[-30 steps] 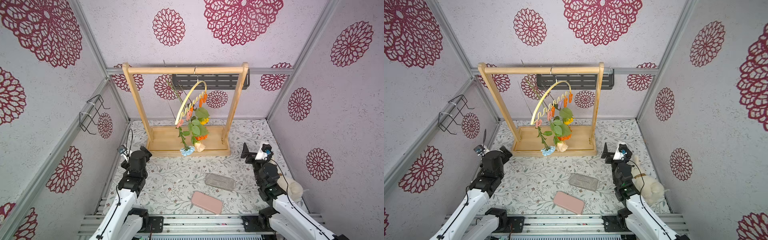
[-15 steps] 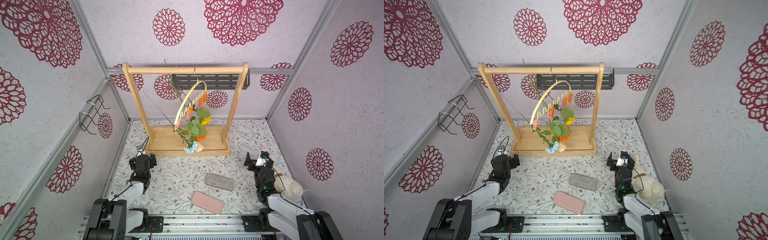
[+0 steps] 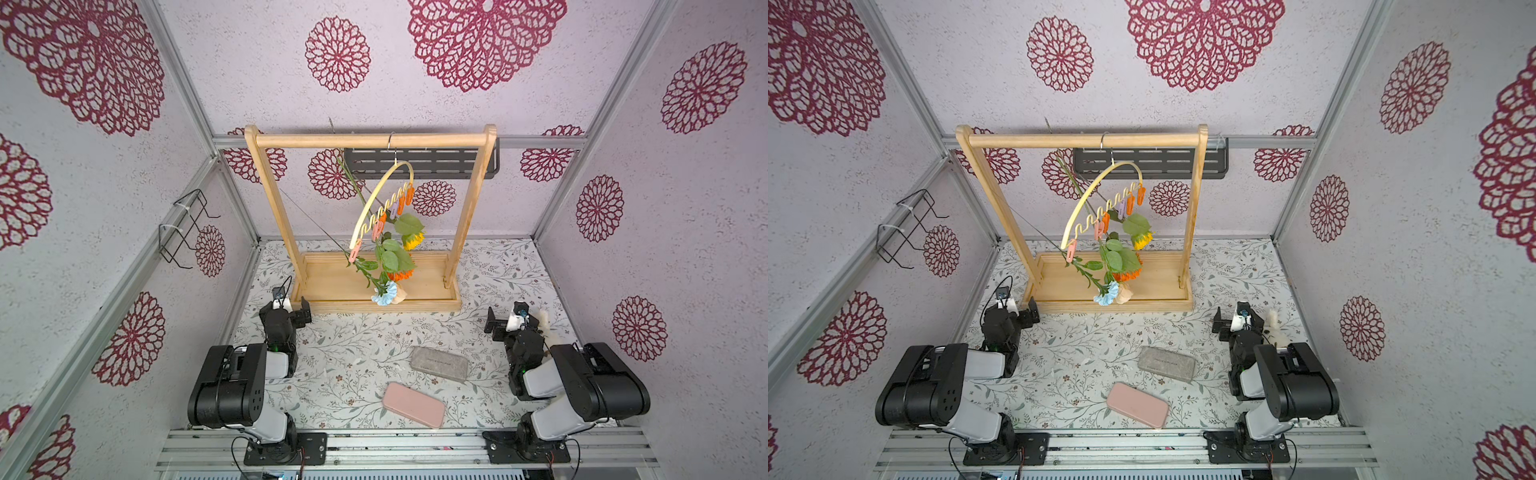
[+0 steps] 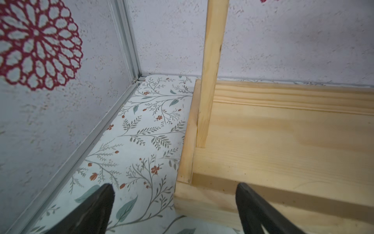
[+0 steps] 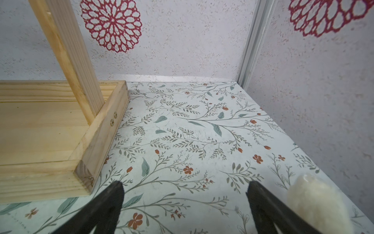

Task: Dry the flowers on a clothes hanger
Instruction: Reset both arms

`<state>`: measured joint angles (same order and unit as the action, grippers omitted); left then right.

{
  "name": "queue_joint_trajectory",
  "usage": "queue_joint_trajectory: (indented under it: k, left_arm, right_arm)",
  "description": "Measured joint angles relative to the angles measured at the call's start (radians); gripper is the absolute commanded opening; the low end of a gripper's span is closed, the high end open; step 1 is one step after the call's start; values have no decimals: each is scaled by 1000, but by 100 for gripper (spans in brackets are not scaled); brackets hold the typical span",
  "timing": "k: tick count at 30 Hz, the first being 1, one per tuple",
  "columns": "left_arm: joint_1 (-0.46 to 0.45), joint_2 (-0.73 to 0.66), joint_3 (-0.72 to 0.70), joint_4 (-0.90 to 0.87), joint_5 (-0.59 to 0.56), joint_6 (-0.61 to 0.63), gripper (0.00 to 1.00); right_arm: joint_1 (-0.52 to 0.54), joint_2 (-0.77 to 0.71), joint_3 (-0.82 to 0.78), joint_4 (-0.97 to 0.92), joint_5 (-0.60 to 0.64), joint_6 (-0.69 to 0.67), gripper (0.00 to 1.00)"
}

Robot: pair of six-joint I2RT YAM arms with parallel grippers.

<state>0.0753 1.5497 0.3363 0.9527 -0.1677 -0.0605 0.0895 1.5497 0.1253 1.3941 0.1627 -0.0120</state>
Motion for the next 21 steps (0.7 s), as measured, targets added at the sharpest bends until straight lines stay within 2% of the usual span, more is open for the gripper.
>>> queue_joint_trajectory:
  k: [6,10,21]
  left_arm:
    - [105,0,78,-42,154,-40,97]
    - [115,0,78,-55,197,-57,97]
    - [93,0,78,-79,124,-80,97]
  right_arm:
    - [-15,0,35,1,-14,2,99]
    - [-16,0,35,1,-22,2,99]
    - [-10,0,56,-39,-6,3,99]
